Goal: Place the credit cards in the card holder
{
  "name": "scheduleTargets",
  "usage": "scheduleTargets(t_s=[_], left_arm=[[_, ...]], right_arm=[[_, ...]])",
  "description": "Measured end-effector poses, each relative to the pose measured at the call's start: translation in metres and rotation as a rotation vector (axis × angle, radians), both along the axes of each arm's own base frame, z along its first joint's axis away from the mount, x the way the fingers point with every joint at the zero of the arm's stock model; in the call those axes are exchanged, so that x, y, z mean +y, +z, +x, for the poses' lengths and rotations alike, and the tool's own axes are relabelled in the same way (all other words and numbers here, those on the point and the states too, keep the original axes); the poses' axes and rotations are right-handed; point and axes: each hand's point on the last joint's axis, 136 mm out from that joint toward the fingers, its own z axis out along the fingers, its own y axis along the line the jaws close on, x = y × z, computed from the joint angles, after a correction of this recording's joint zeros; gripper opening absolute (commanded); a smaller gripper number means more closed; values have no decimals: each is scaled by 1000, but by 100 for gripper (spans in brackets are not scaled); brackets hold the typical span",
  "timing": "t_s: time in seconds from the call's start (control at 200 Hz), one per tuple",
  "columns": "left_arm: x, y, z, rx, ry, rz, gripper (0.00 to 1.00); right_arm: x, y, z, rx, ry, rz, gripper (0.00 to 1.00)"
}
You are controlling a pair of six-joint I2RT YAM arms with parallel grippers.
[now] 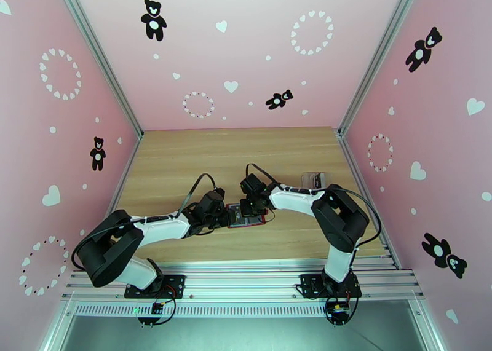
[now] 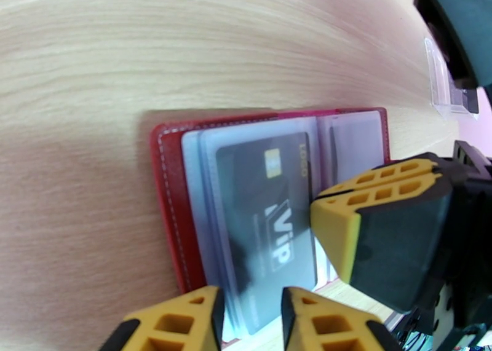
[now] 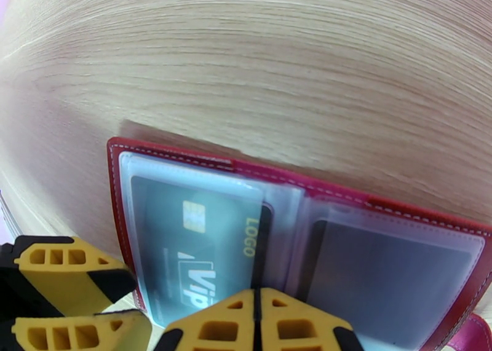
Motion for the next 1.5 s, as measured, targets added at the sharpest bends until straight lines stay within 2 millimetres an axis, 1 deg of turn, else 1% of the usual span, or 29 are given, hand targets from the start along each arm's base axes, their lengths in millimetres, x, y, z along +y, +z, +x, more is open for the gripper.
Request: scheduleTargets(t_s=[0.701, 0.921, 1.171, 1.496], left_arm=[[0, -2, 0, 10, -1, 12, 30], [2, 0, -1, 11, 3, 24, 30], [-3, 6, 2, 0, -3, 16, 28], [-3, 6, 2, 1, -3, 16, 28]], right_arm=[[0, 0, 0, -1, 0, 1, 10], [0, 0, 0, -1, 0, 1, 9], [0, 0, 0, -1, 1, 2, 9], [0, 0, 0, -1, 1, 1, 9]])
